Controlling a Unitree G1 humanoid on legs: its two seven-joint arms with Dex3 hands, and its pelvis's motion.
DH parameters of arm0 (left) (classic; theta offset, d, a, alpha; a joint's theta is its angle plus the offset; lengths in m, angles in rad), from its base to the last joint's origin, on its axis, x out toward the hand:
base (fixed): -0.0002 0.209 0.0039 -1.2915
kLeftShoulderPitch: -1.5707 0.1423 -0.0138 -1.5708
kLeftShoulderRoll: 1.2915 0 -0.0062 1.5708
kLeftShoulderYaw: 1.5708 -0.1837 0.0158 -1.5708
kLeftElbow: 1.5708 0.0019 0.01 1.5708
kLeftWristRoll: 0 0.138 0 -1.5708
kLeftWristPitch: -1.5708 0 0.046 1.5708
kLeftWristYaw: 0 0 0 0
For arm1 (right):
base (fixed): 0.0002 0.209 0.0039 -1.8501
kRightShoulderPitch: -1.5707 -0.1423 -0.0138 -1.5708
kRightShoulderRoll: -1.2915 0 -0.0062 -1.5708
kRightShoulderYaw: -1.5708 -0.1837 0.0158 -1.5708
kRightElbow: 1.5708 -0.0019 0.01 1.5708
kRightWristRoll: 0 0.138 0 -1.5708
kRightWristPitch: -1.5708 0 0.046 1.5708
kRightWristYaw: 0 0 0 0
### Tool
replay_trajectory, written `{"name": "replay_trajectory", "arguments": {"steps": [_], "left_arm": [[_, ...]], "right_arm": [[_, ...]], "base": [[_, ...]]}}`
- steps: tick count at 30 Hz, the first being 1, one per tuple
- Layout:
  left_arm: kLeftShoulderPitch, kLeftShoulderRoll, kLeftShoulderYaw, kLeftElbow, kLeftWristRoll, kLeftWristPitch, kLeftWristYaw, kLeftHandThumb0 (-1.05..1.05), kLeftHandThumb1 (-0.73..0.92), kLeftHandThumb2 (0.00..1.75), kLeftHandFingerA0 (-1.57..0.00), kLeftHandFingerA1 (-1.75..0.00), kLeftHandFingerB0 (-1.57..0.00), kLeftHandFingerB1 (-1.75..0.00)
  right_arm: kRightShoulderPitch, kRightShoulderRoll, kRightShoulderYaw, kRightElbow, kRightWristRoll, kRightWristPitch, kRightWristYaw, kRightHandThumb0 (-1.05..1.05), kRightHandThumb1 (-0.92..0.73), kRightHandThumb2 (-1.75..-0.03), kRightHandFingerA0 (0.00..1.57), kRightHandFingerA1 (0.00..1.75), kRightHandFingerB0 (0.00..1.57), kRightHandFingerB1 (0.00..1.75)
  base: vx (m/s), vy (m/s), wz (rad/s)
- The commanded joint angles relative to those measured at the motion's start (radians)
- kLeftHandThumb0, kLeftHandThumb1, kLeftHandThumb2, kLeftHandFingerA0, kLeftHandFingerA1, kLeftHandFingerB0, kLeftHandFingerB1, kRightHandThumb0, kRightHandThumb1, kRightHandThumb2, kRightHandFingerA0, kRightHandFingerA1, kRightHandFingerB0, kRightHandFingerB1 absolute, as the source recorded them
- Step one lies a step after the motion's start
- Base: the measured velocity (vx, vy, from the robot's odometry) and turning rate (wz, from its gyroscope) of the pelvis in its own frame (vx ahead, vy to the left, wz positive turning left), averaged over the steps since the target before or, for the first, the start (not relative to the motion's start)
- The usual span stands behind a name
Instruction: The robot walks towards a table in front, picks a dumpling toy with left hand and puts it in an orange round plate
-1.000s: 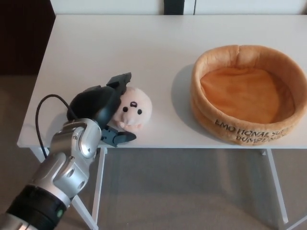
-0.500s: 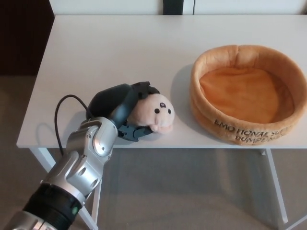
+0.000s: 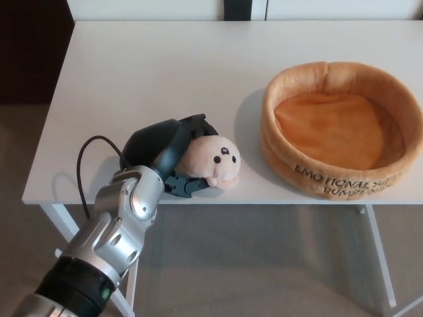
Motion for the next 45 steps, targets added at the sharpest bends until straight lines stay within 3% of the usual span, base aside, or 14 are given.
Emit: {"name": "replay_trajectory", "arguments": {"steps": [1, 2, 7, 8, 10, 19, 27, 29, 33, 35, 37, 38, 41, 45], "left_arm": [[0.048, 0.002, 0.016, -0.001, -0.01, 0.006, 0.019, -0.32, 0.74, 0.63, -0.69, -1.64, -0.74, -0.9], [0.04, 0.004, 0.046, -0.012, -0.038, -0.032, 0.034, -0.3, 0.71, 0.65, -0.77, -1.57, -0.83, -0.6], [0.06, -0.003, 0.141, -0.148, -0.112, -0.058, 0.014, -0.22, 0.79, 0.63, -0.84, -1.39, -0.82, -0.8], [0.042, -0.008, 0.181, -0.21, -0.138, -0.04, 0.004, -0.2, 0.83, 0.65, -0.77, -1.5, -0.8, -0.91], [0.021, -0.017, 0.205, -0.25, -0.145, -0.013, -0.006, -0.2, 0.82, 0.64, -0.78, -1.48, -0.81, -0.87], [-0.212, -0.025, 0.23, -0.365, -0.164, 0.108, -0.131, -0.21, 0.78, 0.65, -0.8, -1.41, -0.83, -0.75], [-0.332, -0.095, 0.061, -0.354, -0.067, 0.18, -0.149, -0.2, 0.77, 0.62, -0.76, -1.66, -0.77, -1.07], [-0.343, -0.098, 0.029, -0.348, -0.05, 0.192, -0.161, -0.3, 0.69, 0.68, -0.87, -1.58, -0.87, -0.94], [-0.373, -0.151, -0.021, -0.307, -0.038, 0.232, -0.15, -0.21, 0.77, 0.63, -0.75, -1.67, -0.7, -1.28], [-0.396, -0.178, -0.045, -0.262, -0.031, 0.232, -0.145, -0.2, 0.77, 0.61, -0.75, -1.7, -0.65, -1.36], [-0.409, -0.19, -0.051, -0.239, -0.03, 0.237, -0.144, -0.2, 0.76, 0.6, -0.75, -1.71, -0.66, -1.23], [-0.428, -0.206, -0.071, -0.2, -0.021, 0.242, -0.146, -0.21, 0.7, 0.61, -0.77, -1.63, -0.78, -0.83], [-0.443, -0.223, -0.099, -0.132, -0.02, 0.236, -0.156, -0.19, 0.68, 0.59, -0.75, -1.64, -0.73, -0.94], [-0.447, -0.245, -0.134, -0.042, -0.004, 0.257, -0.146, -0.18, 0.66, 0.59, -0.79, -1.53, -0.76, -0.72]], "right_arm": [[0.019, -0.009, 0.007, -0.004, -0.004, 0.002, 0.009, -0.53, -0.65, -0.86, 0.54, 0.54, 0.22, 0.41], [0.003, -0.011, 0.012, -0.006, -0.009, 0.003, 0.006, -0.54, -0.65, -0.87, 0.54, 0.55, 0.22, 0.42], [0.004, -0.013, 0.008, 0.0, -0.001, 0.0, 0.008, -0.53, -0.64, -0.86, 0.54, 0.55, 0.22, 0.42], [0.003, -0.012, 0.007, -0.004, 0.002, 0.014, 0.016, -0.45, -0.75, -0.63, 0.59, 0.42, 0.26, 0.29], [0.0, -0.011, 0.011, -0.006, -0.002, 0.016, 0.015, -0.53, -0.64, -0.85, 0.53, 0.54, 0.21, 0.41], [0.0, -0.008, 0.006, -0.005, 0.004, 0.013, 0.014, -0.44, -0.75, -0.63, 0.61, 0.44, 0.27, 0.29], [0.004, 0.003, 0.022, 0.007, -0.012, 0.006, -0.001, -0.53, -0.65, -0.86, 0.53, 0.55, 0.23, 0.42], [0.005, 0.002, 0.024, 0.006, -0.012, 0.005, -0.002, -0.53, -0.64, -0.86, 0.55, 0.55, 0.24, 0.42], [-0.001, -0.003, 0.023, -0.001, -0.006, 0.003, 0.007, -0.52, -0.64, -0.87, 0.57, 0.6, 0.22, 0.42], [-0.008, 0.0, 0.024, -0.002, -0.008, 0.014, 0.004, -0.43, -0.75, -0.63, 0.62, 0.45, 0.28, 0.3], [-0.014, 0.0, 0.023, -0.002, -0.006, 0.016, 0.006, -0.43, -0.75, -0.62, 0.62, 0.45, 0.28, 0.3], [-0.02, 0.001, 0.019, -0.002, -0.001, 0.016, 0.014, -0.44, -0.75, -0.62, 0.59, 0.46, 0.27, 0.29], [-0.024, 0.007, 0.007, -0.001, 0.014, 0.018, 0.026, -0.44, -0.75, -0.62, 0.61, 0.46, 0.27, 0.29], [-0.027, 0.013, -0.001, 0.009, 0.018, 0.032, 0.032, -0.45, -0.75, -0.63, 0.62, 0.46, 0.26, 0.29]], "base": [[0.0, 0.0, 0.0], [0.0, 0.0, 0.0], [0.0, 0.0, 0.0], [0.0, 0.0, 0.0], [0.0, 0.0, 0.0], [0.0, 0.0, 0.0], [0.0, 0.0, 0.0], [0.0, 0.0, 0.0], [0.0, 0.0, 0.0], [0.0, 0.0, 0.0], [0.0, 0.0, 0.0], [0.0, 0.0, 0.0], [0.0, 0.0, 0.0], [0.0, 0.0, 0.0]]}}
